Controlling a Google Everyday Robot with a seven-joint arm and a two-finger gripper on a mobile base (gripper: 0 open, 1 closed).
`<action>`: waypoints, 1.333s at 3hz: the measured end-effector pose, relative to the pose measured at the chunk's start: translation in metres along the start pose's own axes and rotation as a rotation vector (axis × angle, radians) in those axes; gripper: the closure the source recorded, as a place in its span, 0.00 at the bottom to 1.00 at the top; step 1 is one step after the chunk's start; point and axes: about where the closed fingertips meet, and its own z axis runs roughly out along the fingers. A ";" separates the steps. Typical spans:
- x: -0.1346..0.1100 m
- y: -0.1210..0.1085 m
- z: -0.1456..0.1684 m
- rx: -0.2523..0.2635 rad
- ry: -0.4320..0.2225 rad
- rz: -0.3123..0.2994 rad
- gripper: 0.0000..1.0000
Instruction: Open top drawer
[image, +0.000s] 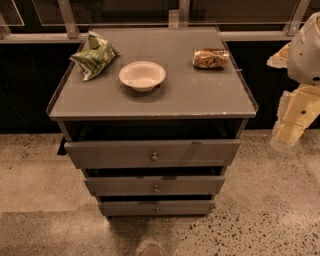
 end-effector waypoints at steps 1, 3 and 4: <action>0.000 0.000 0.000 0.000 0.000 0.000 0.00; 0.007 0.026 0.041 -0.015 -0.116 0.026 0.00; 0.019 0.063 0.108 -0.081 -0.265 0.101 0.00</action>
Offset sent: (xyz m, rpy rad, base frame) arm -0.0012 0.0020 -0.0252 0.0613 -0.0116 0.0025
